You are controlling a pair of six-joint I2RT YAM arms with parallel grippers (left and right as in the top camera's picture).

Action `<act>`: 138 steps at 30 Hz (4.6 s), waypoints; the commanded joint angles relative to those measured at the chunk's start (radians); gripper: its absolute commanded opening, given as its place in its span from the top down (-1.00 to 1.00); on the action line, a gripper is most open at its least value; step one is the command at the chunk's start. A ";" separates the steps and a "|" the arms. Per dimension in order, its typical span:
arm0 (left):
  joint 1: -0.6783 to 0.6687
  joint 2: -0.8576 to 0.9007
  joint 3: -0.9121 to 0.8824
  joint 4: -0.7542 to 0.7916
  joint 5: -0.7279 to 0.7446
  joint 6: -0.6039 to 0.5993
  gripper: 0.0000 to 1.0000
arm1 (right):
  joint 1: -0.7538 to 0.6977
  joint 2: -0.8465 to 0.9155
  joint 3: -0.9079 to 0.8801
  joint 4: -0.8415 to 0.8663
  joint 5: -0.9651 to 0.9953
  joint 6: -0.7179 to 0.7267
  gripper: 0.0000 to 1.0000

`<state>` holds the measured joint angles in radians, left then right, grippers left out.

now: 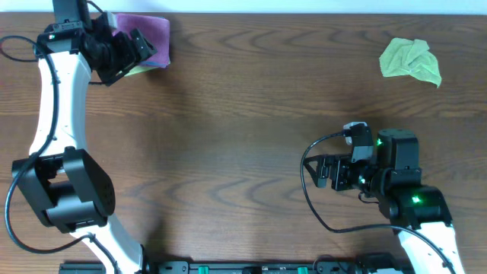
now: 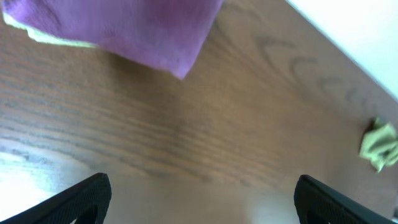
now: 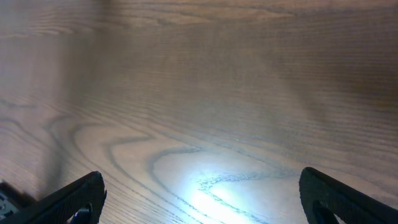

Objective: Fold the cloth

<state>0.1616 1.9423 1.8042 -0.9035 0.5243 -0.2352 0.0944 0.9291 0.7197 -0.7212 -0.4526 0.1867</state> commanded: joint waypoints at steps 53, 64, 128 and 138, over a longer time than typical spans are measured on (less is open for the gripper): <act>-0.194 -1.439 -1.262 0.265 -0.377 0.150 -0.90 | -0.009 -0.001 -0.005 -0.002 -0.007 0.010 -0.99; -0.193 -1.724 -1.486 0.230 -0.389 0.232 -0.90 | -0.009 -0.001 -0.005 -0.002 -0.007 0.011 -0.98; -0.180 -1.939 -1.611 0.054 -0.534 0.258 -0.90 | -0.009 -0.014 -0.007 -0.010 0.074 -0.002 -0.99; -0.180 -1.939 -1.611 0.054 -0.534 0.258 -0.90 | -0.008 -0.235 -0.225 0.242 0.270 -0.197 -0.98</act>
<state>-0.0223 0.0128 0.2363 -0.8127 0.0154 0.0078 0.0944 0.7509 0.5659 -0.5007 -0.2779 0.0422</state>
